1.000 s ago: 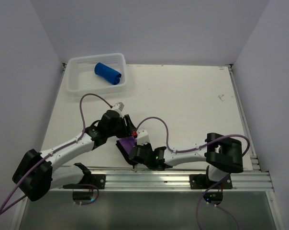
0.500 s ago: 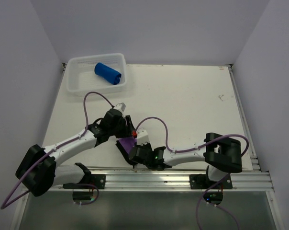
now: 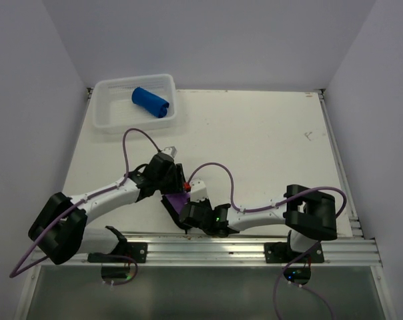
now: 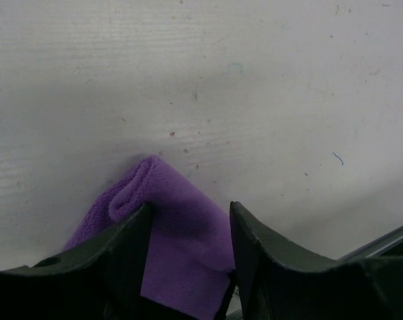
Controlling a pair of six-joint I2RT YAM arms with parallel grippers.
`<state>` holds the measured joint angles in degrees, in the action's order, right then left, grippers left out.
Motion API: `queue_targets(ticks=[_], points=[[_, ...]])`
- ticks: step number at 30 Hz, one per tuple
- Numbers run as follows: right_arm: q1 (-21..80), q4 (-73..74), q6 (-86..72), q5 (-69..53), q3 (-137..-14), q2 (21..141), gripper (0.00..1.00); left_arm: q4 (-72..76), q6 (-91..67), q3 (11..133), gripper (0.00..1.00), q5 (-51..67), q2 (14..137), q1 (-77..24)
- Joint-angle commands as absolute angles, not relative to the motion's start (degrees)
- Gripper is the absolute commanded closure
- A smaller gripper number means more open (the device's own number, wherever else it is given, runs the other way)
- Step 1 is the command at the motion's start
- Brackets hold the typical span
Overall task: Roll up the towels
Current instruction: Roll the towel
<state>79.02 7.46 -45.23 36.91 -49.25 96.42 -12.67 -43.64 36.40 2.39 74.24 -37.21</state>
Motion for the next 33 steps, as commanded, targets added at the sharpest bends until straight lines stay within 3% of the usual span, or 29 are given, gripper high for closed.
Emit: queue_targets(ticks=[1,22,29,33], points=[[79.1,7.6,-44.9,37.3,-50.4,97.9,1.00,-13.3,-41.8,37.4,0.46,0.3,74.8,-37.4],[87.6,26.4,-37.3,48.1,-64.9,105.7,1.00,-12.5,-41.9,34.5,0.50,-4.2,77.3,-38.3],[89.9,34.2,-38.0,52.3,-72.1,111.2,1.00,-13.1,-41.8,31.4,0.58,-5.6,75.1,-38.8],[90.6,39.0,-40.9,54.4,-75.2,113.3,1.00,-12.2,-42.5,28.9,0.69,-5.9,74.7,-39.3]])
